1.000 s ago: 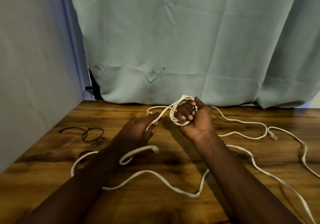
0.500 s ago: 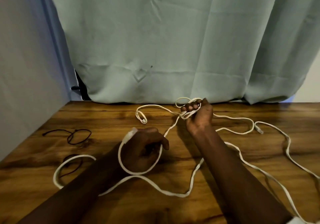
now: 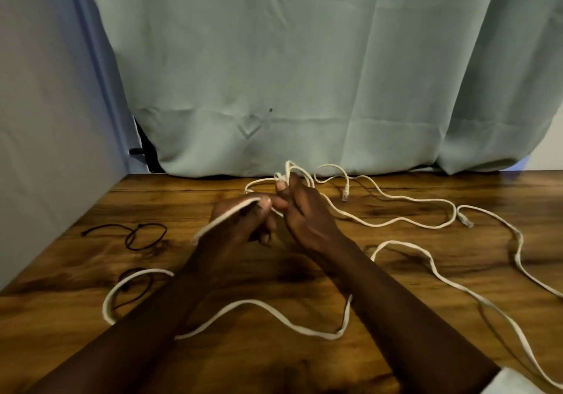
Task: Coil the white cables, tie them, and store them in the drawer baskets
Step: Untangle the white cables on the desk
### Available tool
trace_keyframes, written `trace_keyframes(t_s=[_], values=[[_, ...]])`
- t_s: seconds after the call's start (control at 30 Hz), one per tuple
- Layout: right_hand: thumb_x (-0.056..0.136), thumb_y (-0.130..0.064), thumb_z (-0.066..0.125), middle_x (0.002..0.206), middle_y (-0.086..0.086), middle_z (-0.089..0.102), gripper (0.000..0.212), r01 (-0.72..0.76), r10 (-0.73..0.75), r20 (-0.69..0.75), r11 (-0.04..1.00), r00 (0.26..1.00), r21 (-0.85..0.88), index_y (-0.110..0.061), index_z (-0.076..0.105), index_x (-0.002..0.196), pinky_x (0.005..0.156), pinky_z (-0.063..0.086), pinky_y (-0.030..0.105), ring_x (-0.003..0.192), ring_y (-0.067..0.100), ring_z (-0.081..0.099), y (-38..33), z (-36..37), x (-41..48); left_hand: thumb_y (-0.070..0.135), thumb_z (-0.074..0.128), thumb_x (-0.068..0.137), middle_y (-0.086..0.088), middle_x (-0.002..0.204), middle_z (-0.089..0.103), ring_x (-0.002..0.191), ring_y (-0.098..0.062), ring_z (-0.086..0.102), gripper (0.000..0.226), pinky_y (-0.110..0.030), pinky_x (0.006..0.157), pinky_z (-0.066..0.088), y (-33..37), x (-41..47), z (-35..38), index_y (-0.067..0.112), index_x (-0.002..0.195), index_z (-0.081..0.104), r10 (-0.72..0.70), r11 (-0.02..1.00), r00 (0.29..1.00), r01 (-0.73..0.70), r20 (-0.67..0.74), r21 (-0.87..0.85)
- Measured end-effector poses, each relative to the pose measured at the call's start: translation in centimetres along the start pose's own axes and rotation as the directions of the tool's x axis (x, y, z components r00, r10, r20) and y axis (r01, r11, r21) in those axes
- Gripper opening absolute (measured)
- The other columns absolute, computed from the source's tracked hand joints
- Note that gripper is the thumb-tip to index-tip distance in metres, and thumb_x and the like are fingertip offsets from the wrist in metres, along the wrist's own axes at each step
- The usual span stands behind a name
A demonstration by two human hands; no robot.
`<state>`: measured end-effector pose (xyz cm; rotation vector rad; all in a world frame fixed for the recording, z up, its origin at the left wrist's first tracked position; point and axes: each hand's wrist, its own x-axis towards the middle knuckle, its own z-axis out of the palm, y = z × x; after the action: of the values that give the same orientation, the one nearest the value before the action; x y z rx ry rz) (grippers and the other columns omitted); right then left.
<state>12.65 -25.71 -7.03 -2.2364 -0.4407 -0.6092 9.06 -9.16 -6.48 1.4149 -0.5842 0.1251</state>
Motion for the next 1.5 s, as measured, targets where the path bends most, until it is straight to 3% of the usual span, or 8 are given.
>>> trace_keyframes(t_s=[0.33, 0.7, 0.87, 1.0, 1.1, 1.2, 1.37, 1.5], values=[[0.105, -0.052, 0.046, 0.053, -0.005, 0.043, 0.055, -0.008, -0.086, 0.255, 0.937, 0.963, 0.349, -0.025, 0.048, 0.057, 0.054, 0.035, 0.038, 0.050, 0.011, 0.041, -3.3, 1.7, -0.6, 0.035, 0.042, 0.107, 0.005, 0.054, 0.045, 0.038, -0.002, 0.034, 0.040, -0.017, 0.040, 0.034, 1.4, 1.9, -3.4, 0.005, 0.101, 0.068, -0.318, 0.892, 0.929, 0.225, -0.190, -0.393], [0.102, -0.038, 0.046, 0.040, -0.004, 0.022, 0.056, -0.530, 0.382, 0.427, 0.222, 0.820, 0.819, -0.025, 0.032, 0.050, 0.037, 0.020, 0.017, 0.026, 0.012, 0.023, -1.9, 1.0, 0.6, 0.064, 0.037, 0.095, -0.011, 0.074, 0.061, 0.030, -0.003, 0.032, 0.077, -0.011, 0.030, 0.025, 3.4, 1.5, -3.2, 0.000, 0.134, 0.056, -0.512, 0.754, 0.822, 0.569, 0.250, -0.328], [0.099, -0.035, 0.052, 0.042, -0.003, 0.023, 0.052, -0.529, 0.483, 0.360, 0.275, 0.798, 0.803, -0.026, 0.034, 0.050, 0.039, 0.017, 0.020, 0.031, 0.013, 0.021, -1.3, 0.5, 0.5, 0.031, 0.062, 0.098, -0.001, 0.059, 0.057, 0.039, -0.007, 0.038, 0.029, -0.020, 0.039, 0.028, 2.6, 0.6, -2.0, 0.008, 0.111, 0.074, 0.044, 0.989, 0.993, -0.028, -0.107, 0.144], [0.094, -0.041, 0.054, 0.046, -0.001, 0.020, 0.048, -0.581, 0.404, 0.431, 0.408, 0.807, 0.704, -0.026, 0.030, 0.056, 0.041, 0.013, 0.021, 0.033, 0.013, 0.018, -2.2, 0.2, 0.6, 0.031, 0.062, 0.097, -0.001, 0.118, 0.064, 0.105, -0.011, 0.065, 0.040, -0.024, 0.087, 0.051, 1.0, 0.6, -2.2, 0.014, 0.133, 0.062, 0.523, 0.577, 0.849, -0.288, -0.074, 0.764], [0.097, -0.048, 0.052, 0.044, -0.002, 0.020, 0.053, -0.623, 0.345, 0.519, 0.437, 0.782, 0.648, -0.025, 0.031, 0.055, 0.038, 0.015, 0.017, 0.030, 0.012, 0.018, -3.0, 0.2, 0.5, 0.049, 0.046, 0.101, 0.002, 0.143, 0.058, 0.134, -0.008, 0.054, 0.057, -0.031, 0.113, 0.043, 0.1, 0.8, -1.9, 0.018, 0.149, 0.049, 0.222, 0.838, 0.965, -0.117, -0.137, 0.533], [0.103, -0.060, 0.040, 0.040, -0.003, 0.023, 0.064, -0.622, 0.284, 0.553, 0.362, 0.783, 0.694, -0.023, 0.034, 0.051, 0.035, 0.017, 0.015, 0.027, 0.009, 0.020, -3.2, -0.2, 0.5, 0.042, 0.038, 0.108, -0.003, 0.130, 0.071, 0.124, -0.018, 0.065, 0.045, -0.037, 0.104, 0.054, -0.8, 0.8, -1.7, 0.017, 0.141, 0.057, -0.040, 0.975, 0.996, 0.057, -0.081, 0.213], [0.106, -0.054, 0.029, 0.036, -0.006, 0.026, 0.069, -0.568, 0.245, 0.552, -0.007, 0.797, 0.823, -0.022, 0.040, 0.046, 0.034, 0.020, 0.011, 0.023, 0.007, 0.025, -3.0, -0.2, 0.8, 0.023, 0.031, 0.112, 0.013, 0.100, 0.078, 0.099, -0.003, 0.073, 0.035, -0.017, 0.083, 0.056, -0.6, 0.7, -0.2, 0.027, 0.117, 0.066, -0.002, 0.975, 0.994, 0.027, -0.113, 0.219], [0.107, -0.048, 0.028, 0.036, -0.005, 0.029, 0.069, -0.526, 0.171, 0.553, -0.180, 0.815, 0.831, -0.019, 0.043, 0.047, 0.035, 0.025, 0.015, 0.025, 0.008, 0.030, -4.0, 0.4, 0.7, 0.021, 0.039, 0.110, -0.001, 0.098, 0.079, 0.090, -0.016, 0.075, 0.031, -0.032, 0.080, 0.061, -1.2, 1.1, -0.4, 0.017, 0.118, 0.070, 0.000, 0.994, 0.980, 0.022, -0.200, 0.105]])
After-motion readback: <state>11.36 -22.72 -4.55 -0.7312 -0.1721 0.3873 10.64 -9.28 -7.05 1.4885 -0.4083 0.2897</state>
